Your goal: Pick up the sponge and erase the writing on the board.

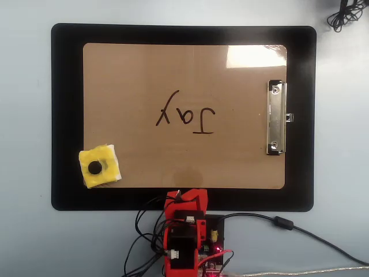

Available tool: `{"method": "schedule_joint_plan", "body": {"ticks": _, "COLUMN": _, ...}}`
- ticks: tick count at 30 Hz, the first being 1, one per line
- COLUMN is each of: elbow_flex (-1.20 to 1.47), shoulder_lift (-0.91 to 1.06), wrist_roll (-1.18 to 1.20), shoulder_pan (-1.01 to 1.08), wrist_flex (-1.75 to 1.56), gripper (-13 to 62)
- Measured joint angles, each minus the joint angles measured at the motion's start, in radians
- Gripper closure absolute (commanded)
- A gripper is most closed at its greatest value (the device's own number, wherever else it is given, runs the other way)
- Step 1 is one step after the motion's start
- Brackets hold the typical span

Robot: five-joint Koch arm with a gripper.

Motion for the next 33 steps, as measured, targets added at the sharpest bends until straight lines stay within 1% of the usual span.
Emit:
{"method": "schedule_joint_plan", "body": {"ticks": 3, "elbow_flex": -0.015, "shoulder_lift": -0.002, "wrist_roll": 0.000, "shoulder_pan": -0.152, "wrist_flex": -0.083, "gripper": 15.8}}
{"method": "schedule_joint_plan", "body": {"ticks": 7, "elbow_flex": 0.002, "shoulder_lift": -0.002, "wrist_roll": -0.106, "shoulder_pan": -0.396, "wrist_flex": -0.387, "gripper": 16.3}}
{"method": "schedule_joint_plan", "body": {"ticks": 9, "elbow_flex": 0.081, "shoulder_lift": 0.000, "wrist_roll": -0.218, "shoulder_pan": -0.532, "wrist_flex": -0.563, "gripper": 16.3}}
{"method": "schedule_joint_plan", "body": {"ticks": 10, "elbow_flex": 0.130, "shoulder_lift": -0.002, "wrist_roll": -0.310, "shoulder_pan": -0.649, "wrist_flex": -0.707, "gripper": 16.3}}
{"method": "schedule_joint_plan", "body": {"ticks": 12, "elbow_flex": 0.222, "shoulder_lift": -0.002, "wrist_roll": -0.407, "shoulder_pan": -0.761, "wrist_flex": -0.900, "gripper": 16.2}}
{"method": "schedule_joint_plan", "body": {"ticks": 14, "elbow_flex": 0.353, "shoulder_lift": -0.005, "wrist_roll": -0.448, "shoulder_pan": -0.848, "wrist_flex": -1.108, "gripper": 16.2}}
{"method": "schedule_joint_plan", "body": {"ticks": 15, "elbow_flex": 0.423, "shoulder_lift": -0.015, "wrist_roll": -0.449, "shoulder_pan": -0.873, "wrist_flex": -1.252, "gripper": 16.2}}
{"method": "schedule_joint_plan", "body": {"ticks": 18, "elbow_flex": 0.508, "shoulder_lift": -0.055, "wrist_roll": -0.439, "shoulder_pan": -0.884, "wrist_flex": -1.482, "gripper": 16.2}}
{"method": "schedule_joint_plan", "body": {"ticks": 20, "elbow_flex": 0.549, "shoulder_lift": -0.118, "wrist_roll": -0.419, "shoulder_pan": -0.914, "wrist_flex": -1.615, "gripper": 16.2}}
{"method": "schedule_joint_plan", "body": {"ticks": 25, "elbow_flex": 0.549, "shoulder_lift": -0.313, "wrist_roll": -0.396, "shoulder_pan": -0.962, "wrist_flex": -1.798, "gripper": 16.2}}
{"method": "schedule_joint_plan", "body": {"ticks": 33, "elbow_flex": 0.522, "shoulder_lift": -0.563, "wrist_roll": -0.357, "shoulder_pan": -0.976, "wrist_flex": -1.987, "gripper": 16.2}}
